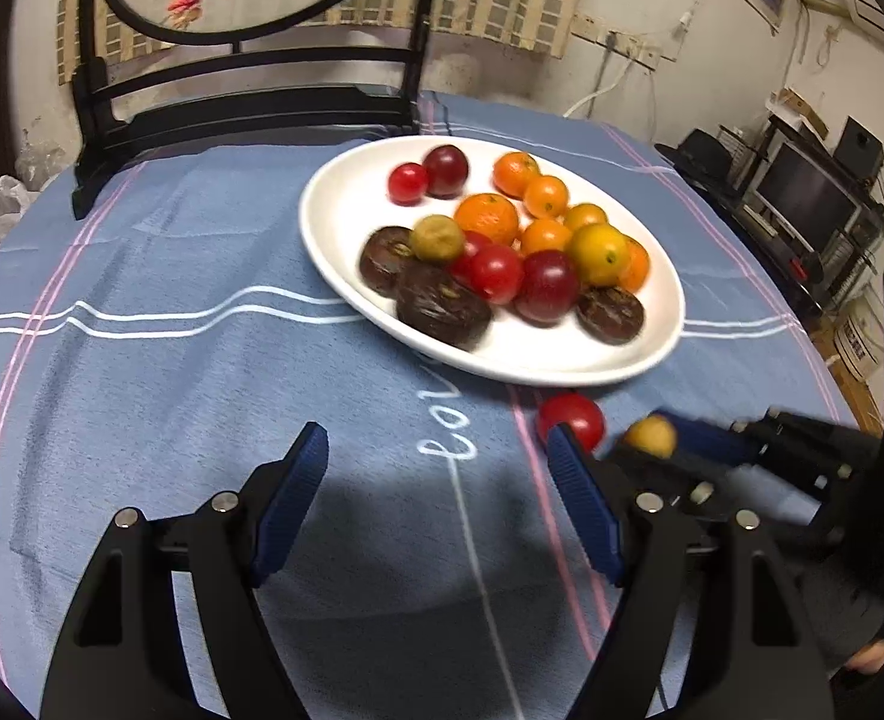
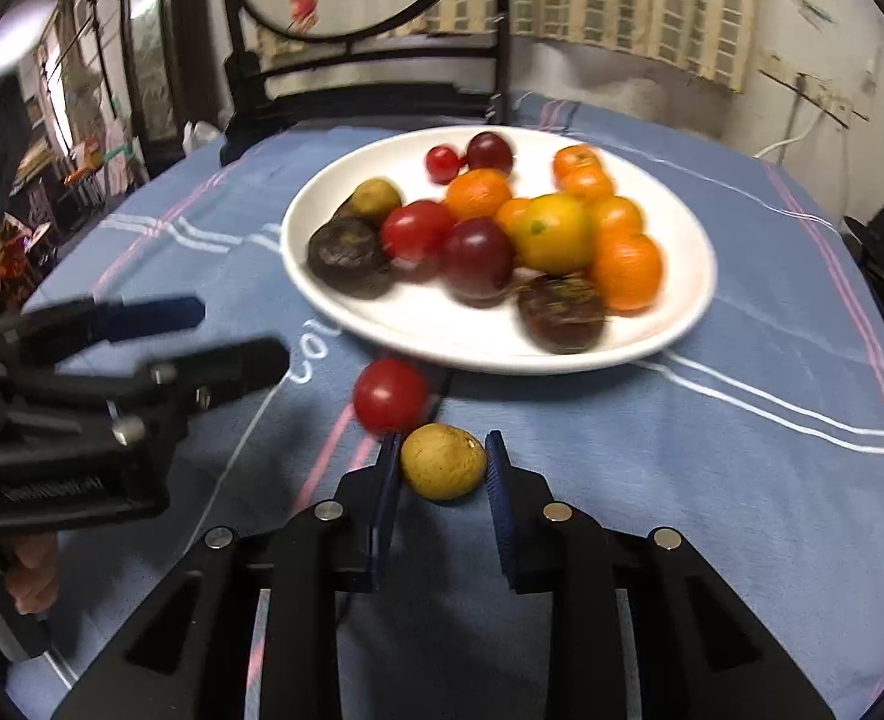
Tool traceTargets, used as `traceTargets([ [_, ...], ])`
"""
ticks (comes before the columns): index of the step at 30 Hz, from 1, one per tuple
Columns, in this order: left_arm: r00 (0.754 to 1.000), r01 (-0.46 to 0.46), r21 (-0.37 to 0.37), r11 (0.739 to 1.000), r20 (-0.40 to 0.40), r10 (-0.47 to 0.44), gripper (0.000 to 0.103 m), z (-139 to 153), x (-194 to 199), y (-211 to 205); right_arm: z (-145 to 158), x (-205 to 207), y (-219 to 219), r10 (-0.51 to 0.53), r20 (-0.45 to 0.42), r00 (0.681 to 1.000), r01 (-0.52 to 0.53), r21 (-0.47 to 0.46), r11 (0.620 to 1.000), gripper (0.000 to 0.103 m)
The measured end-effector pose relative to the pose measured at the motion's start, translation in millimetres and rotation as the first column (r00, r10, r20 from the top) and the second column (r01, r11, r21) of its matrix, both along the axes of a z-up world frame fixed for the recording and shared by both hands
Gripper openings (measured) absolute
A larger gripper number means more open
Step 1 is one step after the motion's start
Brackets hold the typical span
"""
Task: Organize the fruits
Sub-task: 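Grasp a red tomato with the left tool while the right tool grasps a small yellow fruit, then lower both fruits onto the white plate and open both tools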
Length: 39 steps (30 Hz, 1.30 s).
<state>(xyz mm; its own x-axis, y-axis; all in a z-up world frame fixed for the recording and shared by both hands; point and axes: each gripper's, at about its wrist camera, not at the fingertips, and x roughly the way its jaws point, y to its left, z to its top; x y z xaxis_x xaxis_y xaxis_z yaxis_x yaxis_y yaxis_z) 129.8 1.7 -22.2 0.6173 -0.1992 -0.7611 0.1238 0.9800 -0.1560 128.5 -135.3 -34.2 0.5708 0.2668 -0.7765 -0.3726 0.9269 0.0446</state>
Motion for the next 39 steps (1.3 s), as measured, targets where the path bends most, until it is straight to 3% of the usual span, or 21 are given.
traceTargets([
  [7, 0.996, 0.092, 0.034, 0.995, -0.011, -0.091, 0.074, -7.7, -9.8, -30.1, 9.0, 5.8, -47.7, -0.127, -0.011, 0.992, 0.127, 0.076, 0.989, 0.028],
  [13, 0.990, 0.142, 0.106, 0.984, -0.028, -0.140, 0.074, -17.9, -10.5, -61.1, 12.6, 4.0, -57.8, -0.142, -0.010, 0.990, 0.142, 0.114, 0.983, 0.028],
  [16, 0.990, 0.141, 0.137, 0.981, -0.035, -0.137, 0.063, -21.6, -2.4, -70.7, 16.1, 1.1, -55.9, -0.124, -0.002, 0.992, 0.123, 0.123, 0.985, 0.028],
  [20, 0.992, 0.120, 0.133, 0.984, -0.048, -0.114, 0.060, -24.7, 13.0, -78.8, 19.5, 2.1, -56.3, -0.120, -0.002, 0.993, 0.119, 0.130, 0.984, 0.029],
  [26, 0.994, 0.102, 0.137, 0.985, -0.042, -0.097, 0.046, -23.8, 22.8, -82.0, 20.1, 2.5, -54.7, -0.111, -0.002, 0.994, 0.110, 0.131, 0.985, 0.029],
  [28, 0.994, 0.102, 0.138, 0.985, -0.045, -0.096, 0.031, -24.0, 24.3, -82.1, 19.4, 1.9, -54.0, -0.107, -0.001, 0.994, 0.107, 0.128, 0.986, 0.029],
  [33, 0.994, 0.108, 0.189, 0.976, -0.024, -0.106, 0.031, -24.2, 19.1, -85.7, 19.0, 1.8, -52.8, -0.104, 0.001, 0.995, 0.104, 0.121, 0.987, 0.029],
  [39, 0.994, 0.110, 0.151, 0.982, -0.029, -0.107, 0.031, -17.5, 9.5, -78.5, 19.1, 1.2, -50.3, -0.096, 0.005, 0.995, 0.095, 0.116, 0.989, 0.029],
])
